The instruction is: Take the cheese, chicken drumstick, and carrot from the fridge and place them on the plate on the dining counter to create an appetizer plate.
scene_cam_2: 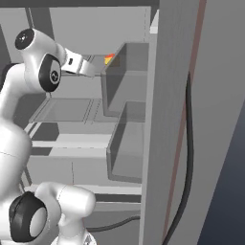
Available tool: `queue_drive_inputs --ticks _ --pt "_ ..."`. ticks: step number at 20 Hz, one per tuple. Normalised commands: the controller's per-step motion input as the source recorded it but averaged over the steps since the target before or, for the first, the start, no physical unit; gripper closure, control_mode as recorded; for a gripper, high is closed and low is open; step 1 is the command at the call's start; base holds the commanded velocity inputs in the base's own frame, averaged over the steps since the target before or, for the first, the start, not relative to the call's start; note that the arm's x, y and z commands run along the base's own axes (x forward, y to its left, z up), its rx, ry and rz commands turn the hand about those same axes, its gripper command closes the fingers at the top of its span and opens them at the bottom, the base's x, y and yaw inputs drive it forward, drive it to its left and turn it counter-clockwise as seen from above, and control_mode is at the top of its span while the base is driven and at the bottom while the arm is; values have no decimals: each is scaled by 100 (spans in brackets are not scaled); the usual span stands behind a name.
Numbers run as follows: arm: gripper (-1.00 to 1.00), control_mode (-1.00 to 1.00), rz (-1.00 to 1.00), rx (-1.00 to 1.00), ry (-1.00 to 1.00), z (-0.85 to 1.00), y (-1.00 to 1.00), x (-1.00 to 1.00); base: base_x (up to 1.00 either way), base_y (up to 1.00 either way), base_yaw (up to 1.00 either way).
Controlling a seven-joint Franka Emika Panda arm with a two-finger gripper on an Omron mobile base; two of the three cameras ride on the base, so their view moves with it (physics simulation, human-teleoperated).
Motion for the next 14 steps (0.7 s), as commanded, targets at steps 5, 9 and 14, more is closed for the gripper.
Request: queue_drive_inputs --ticks 5,9,14 --pt "-100 -100 0 0 1 -14 0 27 0 0 0" --pt "-100 -100 0 0 0 -14 0 42 0 0 0" --pt "-100 -100 -4 0 0 -2 0 46 0 0 0"
